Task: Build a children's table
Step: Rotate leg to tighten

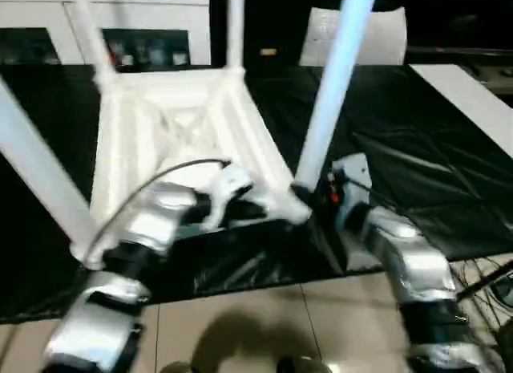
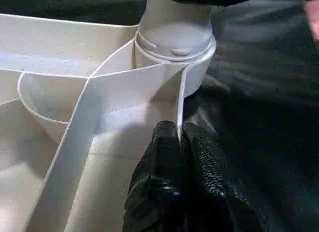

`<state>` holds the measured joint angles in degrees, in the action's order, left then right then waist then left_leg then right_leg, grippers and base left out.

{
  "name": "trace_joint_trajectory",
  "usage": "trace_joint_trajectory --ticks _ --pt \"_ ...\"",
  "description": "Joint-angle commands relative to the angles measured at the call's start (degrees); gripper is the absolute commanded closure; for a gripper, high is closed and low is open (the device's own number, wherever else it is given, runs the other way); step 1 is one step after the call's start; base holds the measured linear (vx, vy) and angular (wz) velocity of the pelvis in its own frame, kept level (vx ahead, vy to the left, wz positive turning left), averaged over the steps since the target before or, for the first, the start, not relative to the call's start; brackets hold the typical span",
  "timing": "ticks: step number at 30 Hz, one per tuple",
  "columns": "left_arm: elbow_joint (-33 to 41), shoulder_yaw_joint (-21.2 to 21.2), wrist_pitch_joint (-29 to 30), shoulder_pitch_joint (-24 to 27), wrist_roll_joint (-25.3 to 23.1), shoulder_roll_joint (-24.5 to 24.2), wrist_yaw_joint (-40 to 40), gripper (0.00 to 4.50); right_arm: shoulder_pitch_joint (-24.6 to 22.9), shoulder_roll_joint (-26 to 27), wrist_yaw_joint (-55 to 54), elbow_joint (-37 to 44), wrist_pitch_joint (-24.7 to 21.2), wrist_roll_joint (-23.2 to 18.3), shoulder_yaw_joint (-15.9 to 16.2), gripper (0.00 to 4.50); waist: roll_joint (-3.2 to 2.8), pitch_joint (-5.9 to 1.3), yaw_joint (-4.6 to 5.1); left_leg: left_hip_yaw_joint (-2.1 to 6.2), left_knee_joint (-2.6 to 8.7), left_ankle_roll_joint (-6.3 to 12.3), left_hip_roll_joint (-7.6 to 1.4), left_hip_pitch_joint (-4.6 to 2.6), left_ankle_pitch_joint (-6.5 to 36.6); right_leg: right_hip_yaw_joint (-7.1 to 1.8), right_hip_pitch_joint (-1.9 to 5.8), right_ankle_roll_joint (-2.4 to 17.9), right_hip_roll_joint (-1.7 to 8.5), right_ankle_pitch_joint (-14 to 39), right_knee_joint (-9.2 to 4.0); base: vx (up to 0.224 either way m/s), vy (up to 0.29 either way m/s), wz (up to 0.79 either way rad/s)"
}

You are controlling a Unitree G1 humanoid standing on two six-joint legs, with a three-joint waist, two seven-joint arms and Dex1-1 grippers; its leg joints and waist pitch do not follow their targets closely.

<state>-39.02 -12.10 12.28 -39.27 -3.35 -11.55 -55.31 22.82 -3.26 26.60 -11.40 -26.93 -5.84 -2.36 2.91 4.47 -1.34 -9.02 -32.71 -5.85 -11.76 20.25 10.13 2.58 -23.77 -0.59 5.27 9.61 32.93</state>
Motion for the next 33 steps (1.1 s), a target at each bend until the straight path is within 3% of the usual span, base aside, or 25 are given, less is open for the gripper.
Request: trace_joint_trajectory --ticks 1,2,3,5,6,8,12,14,16,20,27,28,31,33 --pt "1.1 -0.7 -0.7 -4.3 2.2 7.8 6.9 4.5 0.7 8.0 1.0 -3.0 -3.3 -2.4 9.2 2.57 -0.19 -2.84 0.29 0.17 4.66 -0.23 -0.06 -0.18 23.3 -0.59 1.77 4.6 1.72 33.8 -5.52 0.0 0.0 0.0" --pt "0.9 -0.6 -0.6 -4.5 2.0 8.1 7.7 4.5 1.1 8.5 -0.3 -3.6 -3.1 -2.1 8.9 2.57 -0.3 -2.71 0.43 0.05 4.69 -0.06 -0.11 -0.28 23.6 -0.77 1.38 4.7 1.66 33.4 -5.57 0.0 0.0 0.0" --pt "1.2 -0.6 0.3 -5.1 0.1 9.0 10.1 4.5 2.5 11.4 -4.2 -5.0 -1.0 -1.3 7.1 2.57 0.04 -2.84 0.58 0.03 4.59 -0.05 0.0 -0.35 24.0 -0.7 1.45 4.6 1.59 33.4 -5.63 0.0 0.0 0.0" --pt "1.6 -0.9 0.5 -5.0 -0.6 9.1 10.3 4.5 2.7 11.9 -5.2 -5.2 0.0 -0.9 6.8 2.57 -0.21 -3.0 0.66 -0.02 4.65 0.05 -0.1 -0.13 22.5 -0.9 1.56 5.0 1.78 31.6 -5.47 0.0 0.0 0.0" --pt "2.0 -1.2 0.5 -4.8 -0.9 8.9 9.9 4.5 2.7 12.0 -5.3 -5.0 0.5 -0.8 6.7 2.01 -0.24 -3.01 0.66 -0.19 4.62 0.45 -0.17 -0.13 21.9 -1.12 1.44 5.5 1.71 29.6 -5.34 0.0 0.0 0.0" --pt "2.8 -1.8 0.9 -3.9 -1.2 7.8 8.8 4.5 2.3 12.1 -5.6 -4.3 0.7 -1.3 5.6 1.85 -0.31 -3.08 0.71 -0.35 4.75 0.85 -0.35 0.15 20.7 -1.34 1.74 6.8 1.59 25.4 -4.76 0.0 0.0 0.0" --pt "4.4 -2.7 0.1 -1.6 -1.4 3.2 3.7 4.5 -0.5 7.4 -0.5 -0.4 2.6 -2.0 5.8 1.4 -0.27 -3.46 0.49 -0.73 4.61 1.76 -0.6 0.4 17.5 -1.59 2.29 8.8 1.63 19.1 -3.94 0.013 -0.001 0.0" --pt "4.7 -2.7 -0.2 -1.0 -1.6 2.1 2.3 4.5 -1.2 6.0 1.4 0.3 3.6 -2.0 5.6 1.28 -0.34 -3.72 0.36 -1.05 4.26 2.41 -0.61 0.24 15.1 -1.75 2.29 10.3 1.59 14.6 -3.49 0.058 -0.013 0.03" --pt "4.7 -2.7 -0.4 -0.8 -1.6 1.8 1.9 4.5 -1.4 5.4 2.0 0.5 3.8 -2.0 5.6 1.03 -0.2 -3.82 0.42 -1.26 4.08 3.31 -0.45 0.54 11.9 -1.69 2.8 11.7 1.64 11.6 -3.16 0.027 -0.01 0.02" --pt "4.2 -3.0 -4.8 0.6 -1.4 -3.2 -5.0 4.5 -3.4 -4.5 13.3 2.6 6.5 -3.3 5.6 0.69 -0.32 -3.88 -0.05 -1.3 3.97 4.21 -0.6 0.56 10.2 -1.69 3.09 11.7 1.72 11.5 -3.18 0.0 0.0 0.0" --pt "3.7 -4.5 -8.3 1.2 -0.4 -7.1 -12.9 4.5 -2.7 -11.4 23.2 2.0 8.5 -4.4 4.7 0.22 -0.35 -4.08 -0.66 -1.45 3.73 4.3 -0.83 0.1 9.8 -1.78 3.12 14.2 1.66 8.8 -2.56 0.0 0.0 0.0" --pt "3.0 -5.1 -10.9 1.1 -0.4 -8.3 -15.4 4.5 -2.3 -13.3 26.4 1.7 9.0 -4.8 4.7 0.22 -0.4 -4.08 -0.67 -1.44 3.78 4.28 -0.86 0.06 9.8 -1.76 3.09 14.4 1.63 8.7 -2.56 0.0 0.0 0.0" --pt "1.4 -5.9 -14.9 0.7 0.4 -10.6 -22.4 4.5 -1.1 -17.0 34.6 0.8 9.6 -6.2 5.8 0.22 -0.53 -4.17 -1.01 -1.49 3.67 4.76 -0.92 -0.18 10.2 -1.74 3.11 15.2 1.63 7.3 -2.35 0.0 0.0 0.0" --pt "0.7 -7.4 -17.0 0.3 0.1 -12.3 -26.5 4.5 -0.5 -20.1 40.6 -0.4 12.5 -6.3 8.3 0.22 -0.57 -4.25 -1.14 -1.48 3.63 4.81 -0.96 -0.26 10.6 -1.61 3.11 15.7 1.64 7.2 -2.23 0.0 0.0 0.0"
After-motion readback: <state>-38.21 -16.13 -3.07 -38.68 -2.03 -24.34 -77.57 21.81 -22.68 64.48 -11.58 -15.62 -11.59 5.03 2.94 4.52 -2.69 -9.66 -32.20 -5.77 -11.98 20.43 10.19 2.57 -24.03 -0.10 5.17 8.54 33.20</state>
